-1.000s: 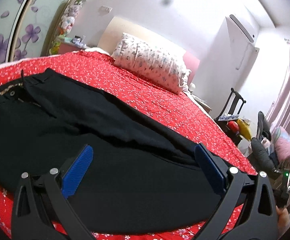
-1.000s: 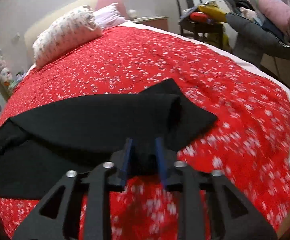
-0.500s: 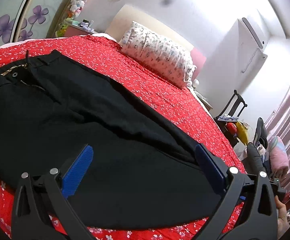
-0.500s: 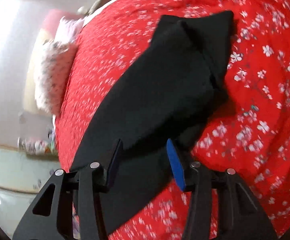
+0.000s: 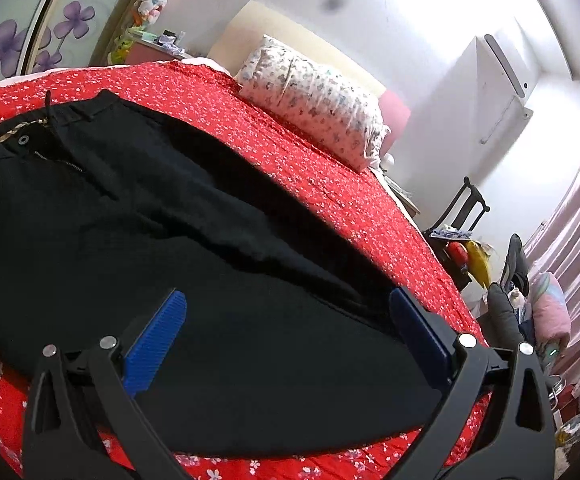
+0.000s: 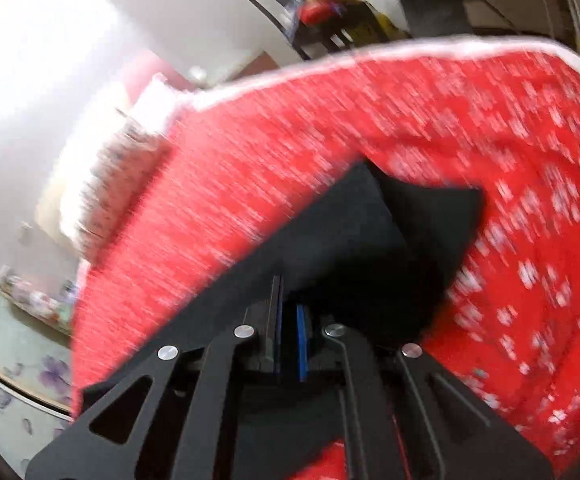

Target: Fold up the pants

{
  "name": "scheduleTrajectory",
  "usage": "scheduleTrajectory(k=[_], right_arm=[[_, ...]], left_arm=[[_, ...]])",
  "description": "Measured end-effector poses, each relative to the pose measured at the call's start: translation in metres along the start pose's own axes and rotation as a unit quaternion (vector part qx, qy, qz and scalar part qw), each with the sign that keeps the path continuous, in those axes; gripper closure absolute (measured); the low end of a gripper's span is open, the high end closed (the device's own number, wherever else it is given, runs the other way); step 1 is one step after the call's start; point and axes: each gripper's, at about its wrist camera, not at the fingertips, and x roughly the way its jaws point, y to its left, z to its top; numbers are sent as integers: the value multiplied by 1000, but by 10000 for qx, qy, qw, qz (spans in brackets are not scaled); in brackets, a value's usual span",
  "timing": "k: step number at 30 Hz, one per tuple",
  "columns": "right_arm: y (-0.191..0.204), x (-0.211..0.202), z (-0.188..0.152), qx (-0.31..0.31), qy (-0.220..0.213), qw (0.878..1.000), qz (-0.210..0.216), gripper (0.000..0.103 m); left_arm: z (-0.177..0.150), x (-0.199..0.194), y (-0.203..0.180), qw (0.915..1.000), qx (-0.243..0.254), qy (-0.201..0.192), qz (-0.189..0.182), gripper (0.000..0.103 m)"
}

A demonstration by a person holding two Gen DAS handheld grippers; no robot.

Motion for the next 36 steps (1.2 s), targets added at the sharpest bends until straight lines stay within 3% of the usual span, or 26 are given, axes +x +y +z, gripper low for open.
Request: scheduleTrajectory(k=[2, 6, 8, 9, 10, 12, 14, 15, 17, 19, 23, 28, 32, 36], right_arm=[[-17, 18, -10, 295, 439, 9985, -118, 99], [-19, 1, -16, 278, 493, 9984, -79, 91], [-20, -13, -18, 474, 505, 9975, -115, 76], [-18, -21, -22, 605, 493, 9970, -11, 53], [-12, -28, -28, 666, 471, 9964, 220, 37], [4, -34, -41, 579, 504, 9944, 728, 38], [23, -30, -55, 423, 690, 9894, 1202, 52], [34, -18, -65, 428, 966, 9837, 1456, 59], [47, 6, -80, 633, 1396, 9740, 1667, 60], [54, 24, -88, 730, 1518, 9721, 1633, 61], [63, 39, -90, 704, 1307, 9789, 1406, 62], [59, 48, -85, 1045, 1109, 9811, 1192, 72], [56, 48, -84, 1137, 996, 9823, 1110, 72], [47, 54, -80, 1384, 887, 9788, 1224, 72]], left_arm=[[0, 0, 0, 10000, 6, 4, 8, 2], [0, -4, -3, 9999, 91, -101, 14, 2], [0, -5, -2, 9999, 51, -125, 11, 2], [0, -5, -1, 9999, 3, -130, 7, 2], [0, -4, 1, 9999, -45, -130, 15, 2], [-1, -4, 4, 9998, -166, -148, -3, 2], [-2, -5, 8, 9992, -325, -213, -55, 2], [-3, -5, 8, 9990, -366, -252, -60, 2], [-2, -7, 8, 9984, -426, -350, -81, 2], [0, -10, 9, 9981, -438, -416, -83, 2], [1, -15, 13, 9965, -562, -588, -214, 2], [4, -12, 18, 9981, -501, -300, -177, 2], [8, -18, 30, 9966, -683, -300, -356, 2], [21, -27, 46, 9942, -990, -321, -267, 2]])
